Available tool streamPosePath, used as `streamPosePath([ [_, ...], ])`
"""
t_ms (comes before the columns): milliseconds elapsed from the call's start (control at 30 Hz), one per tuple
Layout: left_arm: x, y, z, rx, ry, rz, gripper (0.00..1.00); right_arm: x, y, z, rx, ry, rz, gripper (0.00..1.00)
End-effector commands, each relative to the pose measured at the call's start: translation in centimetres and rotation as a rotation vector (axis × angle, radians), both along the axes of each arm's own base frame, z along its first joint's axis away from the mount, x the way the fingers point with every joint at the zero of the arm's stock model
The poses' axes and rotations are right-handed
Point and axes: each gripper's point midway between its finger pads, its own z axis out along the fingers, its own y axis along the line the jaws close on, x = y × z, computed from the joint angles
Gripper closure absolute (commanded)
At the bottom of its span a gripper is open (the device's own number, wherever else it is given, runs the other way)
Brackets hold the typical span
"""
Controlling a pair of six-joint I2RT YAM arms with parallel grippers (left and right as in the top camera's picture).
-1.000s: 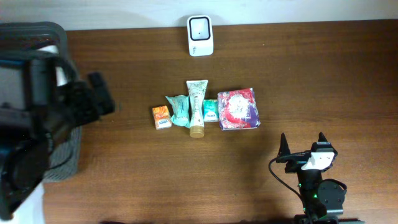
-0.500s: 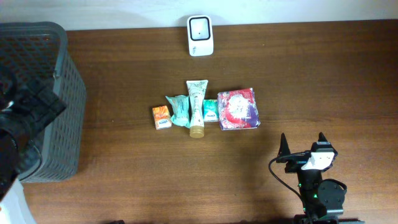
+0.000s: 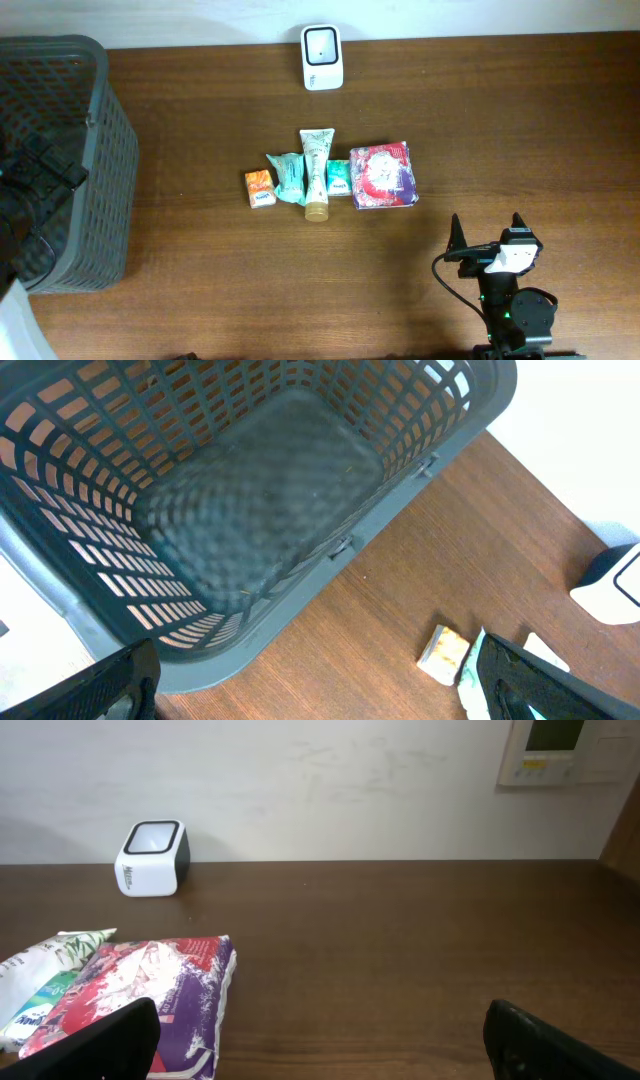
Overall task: Scan the item barcode
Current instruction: 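Reach the right gripper to the purple-white tissue pack and grasp it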
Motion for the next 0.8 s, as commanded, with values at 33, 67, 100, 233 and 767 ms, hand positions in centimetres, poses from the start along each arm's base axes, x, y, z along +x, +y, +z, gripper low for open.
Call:
streamPosePath([
  [33, 0.0, 0.1, -0.1, -0.01, 0.0, 0.013, 0.01, 0.0, 1.9, 1.4, 0.046, -0.063, 0.109, 0.01],
  [67, 0.0, 0.1, -0.1, -0.01, 0.0, 0.013, 0.01, -0.2, 3.7, 1.9, 0.072, -0.079, 0.213, 0.01],
  [100, 0.0, 0.1, -0.1, -0.01, 0.0, 0.013, 0.01, -1.3, 7.0, 3.0, 0.133, -0.108, 0.413, 0.01],
  [233, 0.0, 0.1, -0.1, -0.01, 0.0, 0.013, 0.01, -4.0, 10.9, 6.2, 0.119, -0.227, 0.689, 0.01],
  [767, 0.0, 0.1, -0.1, -0.01, 0.0, 0.013, 0.01, -5.5, 7.8, 29.5, -0.226, -0.416, 0.446, 0.01],
])
